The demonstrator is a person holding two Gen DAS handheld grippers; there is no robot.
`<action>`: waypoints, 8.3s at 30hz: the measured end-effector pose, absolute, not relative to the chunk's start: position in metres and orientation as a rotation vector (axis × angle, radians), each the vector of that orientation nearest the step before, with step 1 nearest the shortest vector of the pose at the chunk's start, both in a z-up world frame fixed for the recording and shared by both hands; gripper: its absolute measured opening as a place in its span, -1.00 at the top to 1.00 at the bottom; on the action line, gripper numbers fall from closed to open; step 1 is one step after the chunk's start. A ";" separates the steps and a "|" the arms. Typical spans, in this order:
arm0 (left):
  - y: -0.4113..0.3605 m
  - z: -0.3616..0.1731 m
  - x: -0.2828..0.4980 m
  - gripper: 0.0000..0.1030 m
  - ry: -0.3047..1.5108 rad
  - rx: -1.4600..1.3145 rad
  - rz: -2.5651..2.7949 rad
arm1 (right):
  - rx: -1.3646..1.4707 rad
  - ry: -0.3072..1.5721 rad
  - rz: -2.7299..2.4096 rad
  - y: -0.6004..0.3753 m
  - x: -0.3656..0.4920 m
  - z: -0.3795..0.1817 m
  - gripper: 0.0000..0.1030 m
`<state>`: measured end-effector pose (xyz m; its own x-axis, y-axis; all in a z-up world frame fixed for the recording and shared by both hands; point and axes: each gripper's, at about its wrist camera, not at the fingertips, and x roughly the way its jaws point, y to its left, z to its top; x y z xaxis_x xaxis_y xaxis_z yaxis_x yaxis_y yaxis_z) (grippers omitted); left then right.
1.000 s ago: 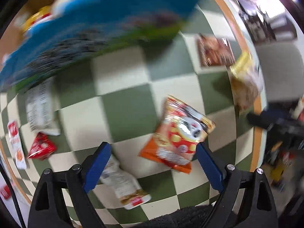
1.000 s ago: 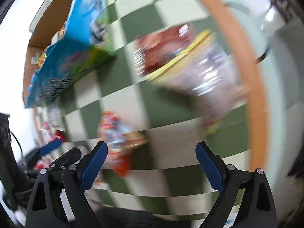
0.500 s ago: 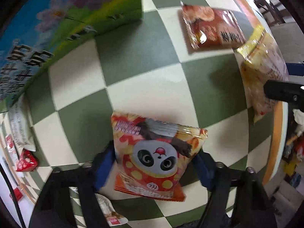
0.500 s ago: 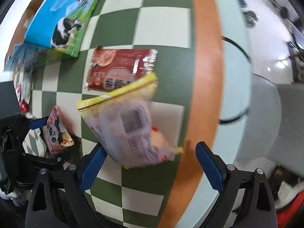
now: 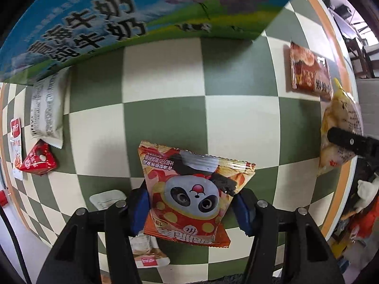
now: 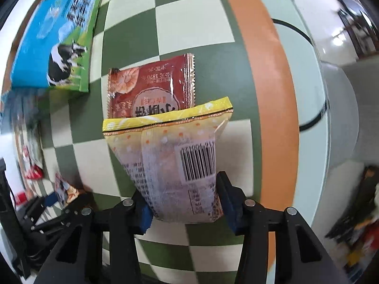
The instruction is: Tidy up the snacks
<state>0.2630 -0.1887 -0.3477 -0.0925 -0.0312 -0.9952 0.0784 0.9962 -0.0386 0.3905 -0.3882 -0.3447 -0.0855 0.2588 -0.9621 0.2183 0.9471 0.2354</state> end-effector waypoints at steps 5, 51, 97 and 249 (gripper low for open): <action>-0.183 -0.325 0.265 -0.10 1.620 -0.005 -0.106 | 0.462 1.630 0.029 -0.379 0.378 -0.326 0.05; -0.010 -0.257 0.585 -0.40 1.649 -0.014 -0.044 | 0.363 1.541 0.036 -0.190 0.646 -0.234 -0.76; 0.152 -0.228 0.299 -0.68 1.486 -0.120 0.202 | 0.498 1.560 0.271 -0.048 0.439 -0.250 -0.84; 0.061 -0.260 0.218 -0.68 1.586 -0.013 0.099 | 0.214 1.751 0.229 -0.068 0.335 -0.316 -0.86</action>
<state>0.2184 0.0611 -0.2598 -0.0178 0.0541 -0.9984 -0.0708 0.9960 0.0552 0.3345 -0.0680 -0.3162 -0.1890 0.2685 -0.9446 0.0168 0.9626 0.2702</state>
